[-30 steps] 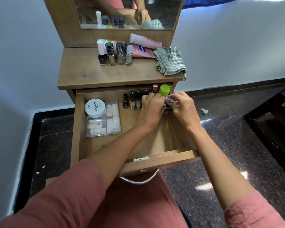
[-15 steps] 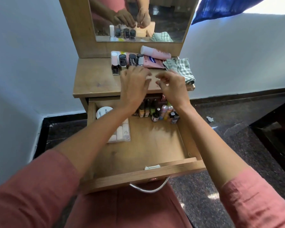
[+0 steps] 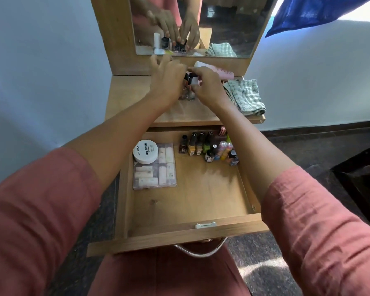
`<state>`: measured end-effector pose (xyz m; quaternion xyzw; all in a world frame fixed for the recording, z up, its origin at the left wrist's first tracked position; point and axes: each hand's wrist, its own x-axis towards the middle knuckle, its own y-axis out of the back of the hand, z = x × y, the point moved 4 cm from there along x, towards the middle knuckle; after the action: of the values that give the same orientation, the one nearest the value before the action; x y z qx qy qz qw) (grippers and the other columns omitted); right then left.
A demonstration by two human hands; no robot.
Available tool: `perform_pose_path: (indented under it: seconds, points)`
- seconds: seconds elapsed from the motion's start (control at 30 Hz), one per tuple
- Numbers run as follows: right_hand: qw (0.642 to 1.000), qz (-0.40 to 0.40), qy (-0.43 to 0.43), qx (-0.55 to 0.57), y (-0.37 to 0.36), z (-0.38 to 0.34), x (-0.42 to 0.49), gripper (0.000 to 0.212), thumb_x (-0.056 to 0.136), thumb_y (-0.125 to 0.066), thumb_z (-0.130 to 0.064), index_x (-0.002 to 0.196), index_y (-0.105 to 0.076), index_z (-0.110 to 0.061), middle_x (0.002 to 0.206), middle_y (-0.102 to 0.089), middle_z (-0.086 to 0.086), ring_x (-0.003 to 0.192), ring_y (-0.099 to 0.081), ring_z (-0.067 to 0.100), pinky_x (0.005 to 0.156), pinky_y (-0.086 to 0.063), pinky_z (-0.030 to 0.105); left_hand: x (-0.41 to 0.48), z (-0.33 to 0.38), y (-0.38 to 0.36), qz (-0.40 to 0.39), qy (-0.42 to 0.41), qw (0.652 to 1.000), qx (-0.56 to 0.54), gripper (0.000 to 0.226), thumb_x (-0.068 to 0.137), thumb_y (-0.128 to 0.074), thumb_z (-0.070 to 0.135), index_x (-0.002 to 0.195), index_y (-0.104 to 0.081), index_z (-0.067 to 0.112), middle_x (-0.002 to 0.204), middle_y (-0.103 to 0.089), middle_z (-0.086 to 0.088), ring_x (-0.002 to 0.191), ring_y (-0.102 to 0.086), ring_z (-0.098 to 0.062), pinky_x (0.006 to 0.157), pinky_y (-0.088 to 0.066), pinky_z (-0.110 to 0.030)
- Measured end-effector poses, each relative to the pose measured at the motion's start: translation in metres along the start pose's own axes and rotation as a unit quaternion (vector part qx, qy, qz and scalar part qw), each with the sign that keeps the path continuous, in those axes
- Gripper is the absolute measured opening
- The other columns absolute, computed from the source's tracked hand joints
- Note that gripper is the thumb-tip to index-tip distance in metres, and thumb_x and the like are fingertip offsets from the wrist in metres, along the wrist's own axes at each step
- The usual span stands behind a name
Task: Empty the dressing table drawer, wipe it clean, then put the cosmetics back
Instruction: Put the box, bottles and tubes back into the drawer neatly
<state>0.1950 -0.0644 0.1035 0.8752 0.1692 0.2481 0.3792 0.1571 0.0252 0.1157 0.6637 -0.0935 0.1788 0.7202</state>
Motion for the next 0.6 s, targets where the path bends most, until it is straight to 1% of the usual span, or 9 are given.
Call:
perform_pose_path:
  seconds: [0.03,0.07,0.13,0.2,0.27,0.37,0.43,0.53,0.6]
  points:
    - [1.000,0.000,0.006,0.006,0.000,-0.001,-0.002,0.041,0.080,-0.047,0.010,0.119,-0.056,0.001,0.117,-0.060,0.017,0.103,-0.051,0.016,0.076,-0.034,0.003,0.000,0.001,0.000,-0.004,0.000,1.000,0.006,0.027,0.090,-0.046,0.008,0.111,-0.062,0.012,0.111,-0.063,-0.011,0.116,-0.041,-0.030,0.095,-0.026,-0.043]
    - [1.000,0.005,0.006,0.011,0.000,0.000,-0.002,0.040,0.079,-0.048,0.011,0.117,-0.058,0.001,0.113,-0.062,0.017,0.100,-0.052,0.017,0.073,-0.034,0.003,0.001,0.001,-0.001,-0.006,0.000,1.000,0.006,0.026,0.090,-0.046,0.008,0.109,-0.063,0.012,0.110,-0.062,-0.011,0.116,-0.040,-0.030,0.093,-0.027,-0.043]
    - [1.000,0.021,-0.010,0.014,-0.001,0.006,0.000,0.038,0.079,-0.049,0.010,0.114,-0.060,-0.001,0.113,-0.062,0.016,0.104,-0.055,0.023,0.077,-0.035,0.009,0.000,0.004,0.000,-0.006,0.001,1.000,-0.002,0.024,0.091,-0.046,0.009,0.108,-0.064,0.011,0.109,-0.062,-0.011,0.115,-0.040,-0.030,0.092,-0.027,-0.043]
    - [0.999,0.032,-0.029,0.014,-0.001,0.011,0.000,0.036,0.080,-0.051,0.008,0.113,-0.060,-0.002,0.113,-0.062,0.016,0.106,-0.056,0.024,0.082,-0.038,0.015,-0.001,0.007,0.003,-0.003,-0.002,1.000,-0.011,0.024,0.092,-0.045,0.008,0.107,-0.064,0.009,0.107,-0.063,-0.012,0.116,-0.039,-0.030,0.091,-0.028,-0.042]
    - [0.999,0.032,-0.036,0.012,0.002,0.014,-0.002,0.035,0.079,-0.054,0.007,0.112,-0.060,-0.003,0.113,-0.063,0.014,0.105,-0.057,0.023,0.081,-0.041,0.018,-0.003,0.009,0.004,0.002,-0.004,1.000,-0.024,0.023,0.092,-0.045,0.006,0.103,-0.064,0.008,0.105,-0.063,-0.012,0.115,-0.039,-0.030,0.087,-0.027,-0.040]
    - [0.999,0.025,-0.035,0.009,0.010,0.014,-0.008,0.034,0.078,-0.059,0.007,0.110,-0.062,-0.003,0.111,-0.064,0.013,0.095,-0.057,0.019,0.082,-0.043,0.021,-0.010,0.012,0.008,0.012,0.002,0.999,-0.041,0.020,0.092,-0.047,0.009,0.100,-0.066,0.009,0.104,-0.063,-0.010,0.112,-0.040,-0.029,0.079,-0.019,-0.034]
    - [0.999,0.030,-0.024,0.003,0.017,0.010,-0.016,0.032,0.076,-0.061,0.007,0.107,-0.064,-0.002,0.105,-0.066,0.014,0.086,-0.054,0.014,0.077,-0.043,0.020,-0.015,0.015,0.011,0.012,-0.002,0.998,-0.057,0.020,0.093,-0.048,0.011,0.103,-0.065,0.009,0.105,-0.063,-0.010,0.111,-0.040,-0.028,0.081,-0.021,-0.034]
    - [0.999,0.033,-0.015,0.009,0.028,0.005,-0.033,0.031,0.076,-0.062,0.007,0.105,-0.066,-0.003,0.101,-0.068,0.014,0.083,-0.059,0.020,0.076,-0.048,0.024,-0.026,0.022,0.015,0.008,-0.012,0.996,-0.083,0.022,0.093,-0.048,0.011,0.106,-0.065,0.009,0.106,-0.063,-0.011,0.109,-0.041,-0.029,0.086,-0.027,-0.035]
    - [0.999,0.028,-0.019,0.019,0.033,0.004,-0.045,0.031,0.076,-0.063,0.006,0.105,-0.066,-0.003,0.099,-0.067,0.012,0.080,-0.058,0.019,0.074,-0.048,0.021,-0.034,0.026,0.017,0.007,-0.014,0.995,-0.098,0.022,0.091,-0.049,0.008,0.108,-0.065,0.010,0.109,-0.063,-0.011,0.110,-0.042,-0.030,0.087,-0.029,-0.036]
